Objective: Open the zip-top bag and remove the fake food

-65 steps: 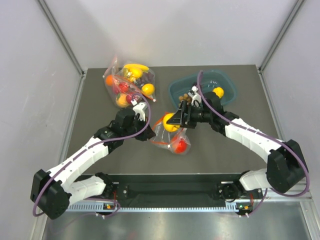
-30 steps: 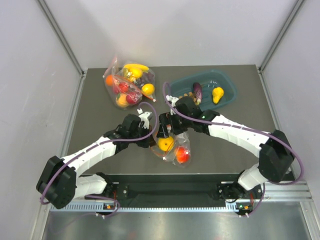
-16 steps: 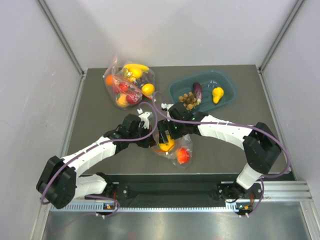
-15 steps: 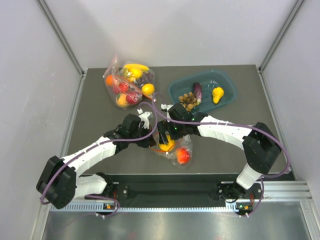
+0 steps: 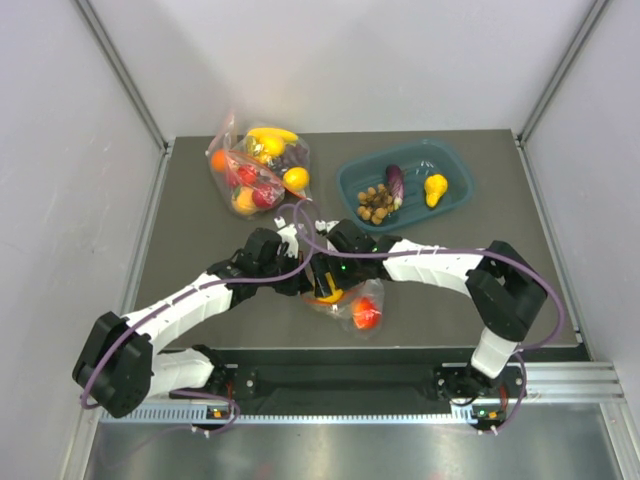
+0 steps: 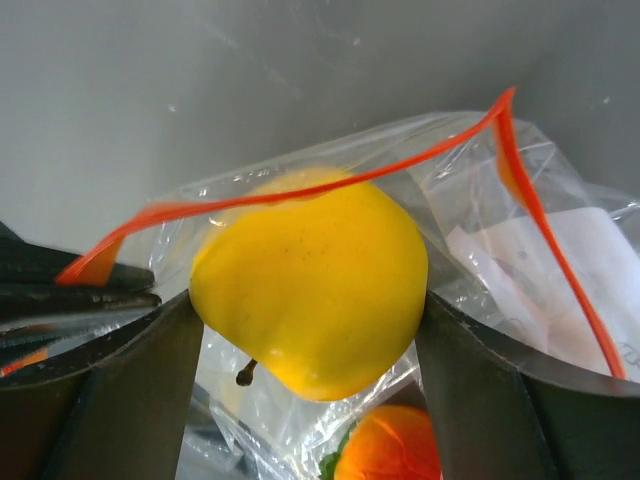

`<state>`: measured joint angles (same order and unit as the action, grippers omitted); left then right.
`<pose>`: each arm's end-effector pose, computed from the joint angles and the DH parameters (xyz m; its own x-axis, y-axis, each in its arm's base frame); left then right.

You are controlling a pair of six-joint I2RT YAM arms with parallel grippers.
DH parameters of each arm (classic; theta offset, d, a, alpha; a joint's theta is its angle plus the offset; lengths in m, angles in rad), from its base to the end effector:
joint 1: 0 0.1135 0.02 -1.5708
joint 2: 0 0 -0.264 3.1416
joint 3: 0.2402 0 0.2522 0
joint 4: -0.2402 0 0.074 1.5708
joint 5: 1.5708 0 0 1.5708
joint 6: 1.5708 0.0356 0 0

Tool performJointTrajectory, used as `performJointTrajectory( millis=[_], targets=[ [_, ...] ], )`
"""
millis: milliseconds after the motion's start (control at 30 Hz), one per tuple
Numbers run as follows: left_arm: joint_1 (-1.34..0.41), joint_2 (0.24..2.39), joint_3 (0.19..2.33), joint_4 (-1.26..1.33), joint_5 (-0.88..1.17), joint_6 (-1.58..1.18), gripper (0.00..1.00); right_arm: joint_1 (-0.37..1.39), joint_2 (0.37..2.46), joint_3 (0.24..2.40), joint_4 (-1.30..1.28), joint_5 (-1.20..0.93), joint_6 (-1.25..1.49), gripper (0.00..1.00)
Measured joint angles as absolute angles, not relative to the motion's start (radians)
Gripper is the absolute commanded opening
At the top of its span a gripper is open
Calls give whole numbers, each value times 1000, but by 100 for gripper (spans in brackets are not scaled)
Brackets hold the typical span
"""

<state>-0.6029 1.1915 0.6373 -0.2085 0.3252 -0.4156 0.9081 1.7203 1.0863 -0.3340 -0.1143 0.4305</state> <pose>0.1912 -0.1455 0.2064 -0.8144 0.0962 -0.5723 0.4359 0.7524 -0.4938 0.2147 0.2817 0.1877 -0.8040 -0.3563 -0.4760 -0.5364 0.7802 0.3220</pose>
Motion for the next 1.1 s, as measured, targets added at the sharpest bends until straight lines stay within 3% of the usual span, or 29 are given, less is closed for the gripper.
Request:
performJointTrajectory(
  millis=[133, 333, 600, 767, 1100],
  targets=[
    [-603, 1191, 637, -208, 324, -416, 0, 910, 1714, 1072, -307, -100, 448, 41],
    [-603, 1187, 637, -209, 323, -417, 0, 910, 1625, 1033, -355, -73, 445, 32],
    [-603, 1187, 637, -210, 320, -421, 0, 910, 1324, 1021, -414, -76, 474, 31],
    [-603, 1187, 637, -211, 314, -421, 0, 886, 1261, 1022, -419, -82, 508, 31],
    [-603, 1150, 637, -229, 297, -428, 0, 429, 1289, 1177, -474, -123, 422, 32]
  ],
)
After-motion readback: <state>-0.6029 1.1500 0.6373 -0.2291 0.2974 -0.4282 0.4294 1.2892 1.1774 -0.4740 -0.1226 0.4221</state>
